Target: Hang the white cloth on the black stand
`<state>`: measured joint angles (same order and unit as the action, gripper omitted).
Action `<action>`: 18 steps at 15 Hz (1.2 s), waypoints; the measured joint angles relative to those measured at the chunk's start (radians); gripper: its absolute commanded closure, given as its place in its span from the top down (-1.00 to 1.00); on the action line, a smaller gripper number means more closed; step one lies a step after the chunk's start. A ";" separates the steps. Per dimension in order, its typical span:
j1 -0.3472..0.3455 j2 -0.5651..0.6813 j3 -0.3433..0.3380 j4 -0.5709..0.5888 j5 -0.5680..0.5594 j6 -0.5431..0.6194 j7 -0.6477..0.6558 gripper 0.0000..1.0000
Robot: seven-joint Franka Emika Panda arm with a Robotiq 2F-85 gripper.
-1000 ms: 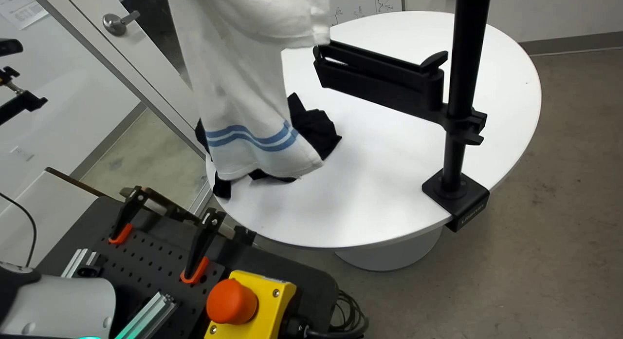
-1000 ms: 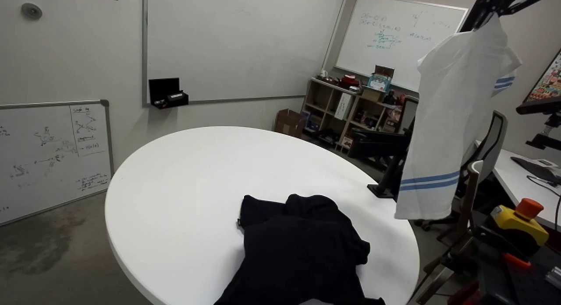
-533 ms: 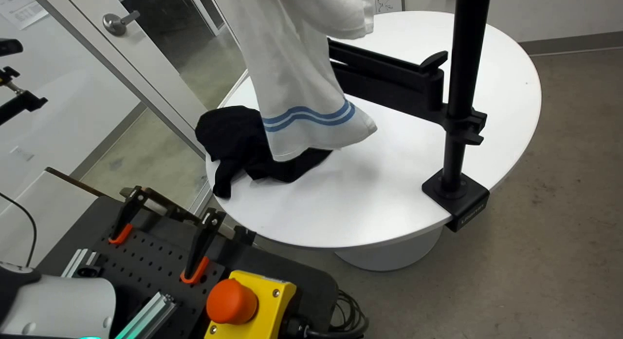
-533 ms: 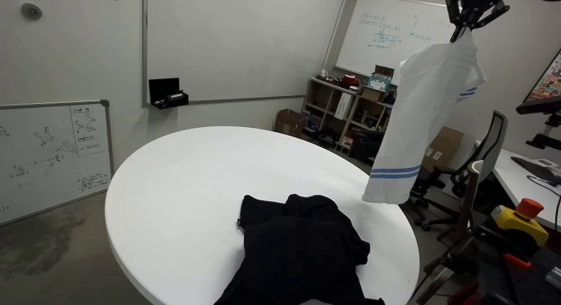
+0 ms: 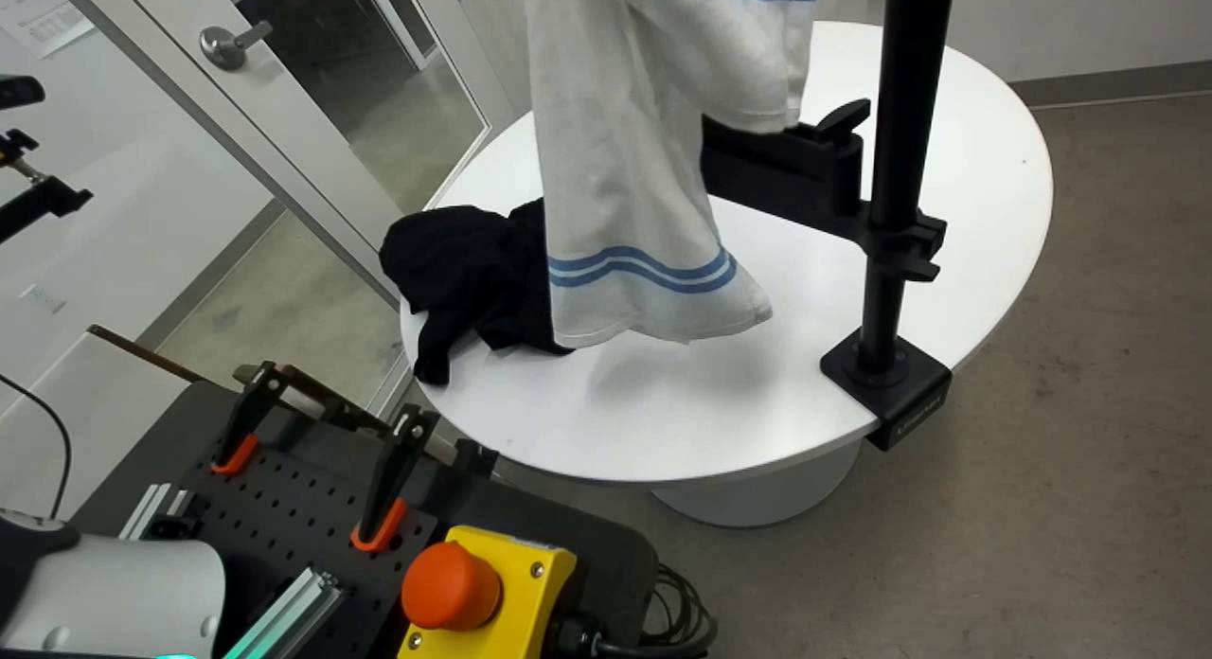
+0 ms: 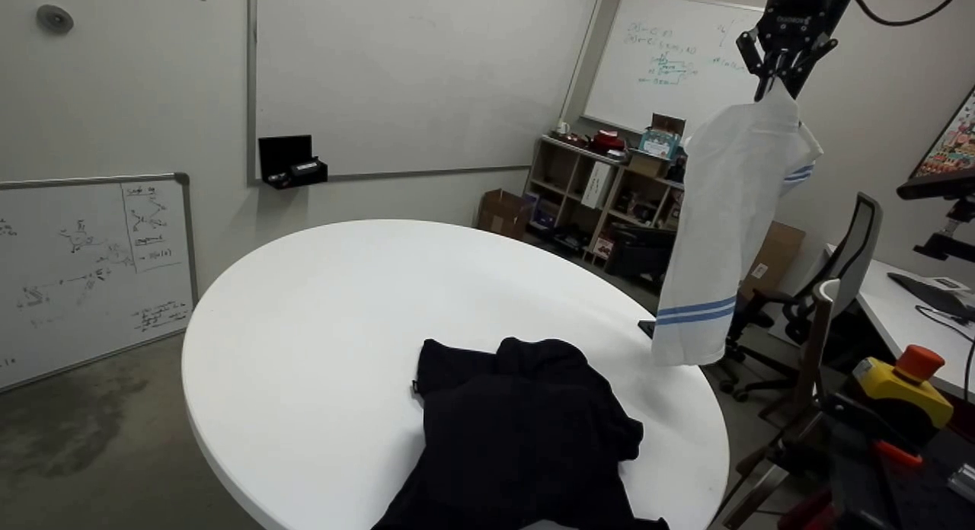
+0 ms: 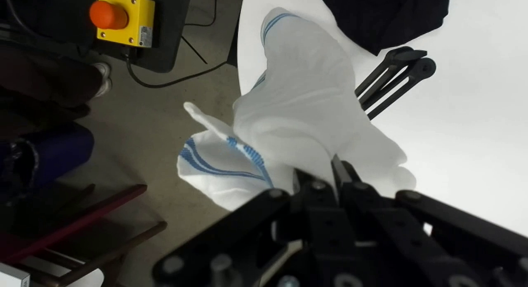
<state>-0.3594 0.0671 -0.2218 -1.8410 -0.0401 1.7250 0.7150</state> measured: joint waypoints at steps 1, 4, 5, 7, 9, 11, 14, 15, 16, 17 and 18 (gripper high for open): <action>0.004 0.029 -0.007 0.031 0.000 -0.013 0.012 -0.98; 0.021 0.106 -0.018 0.108 0.000 -0.047 0.050 -0.98; 0.028 0.129 -0.020 0.130 0.000 -0.058 0.062 -0.98; 0.042 0.173 -0.022 0.169 0.000 -0.075 0.090 -0.98; 0.054 0.214 -0.025 0.208 0.000 -0.081 0.121 -0.98; 0.066 0.246 -0.030 0.245 -0.009 -0.054 0.154 -0.98; 0.084 0.270 -0.036 0.286 -0.061 0.028 0.177 -0.98; 0.090 0.274 -0.037 0.296 -0.083 0.049 0.181 -0.98; 0.097 0.278 -0.038 0.303 -0.108 0.068 0.185 -0.41; 0.104 0.282 -0.040 0.308 -0.133 0.083 0.191 -0.37; 0.111 0.286 -0.041 0.309 -0.157 0.098 0.201 -0.25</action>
<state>-0.2479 0.3533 -0.2633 -1.5320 -0.1976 1.8225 0.9159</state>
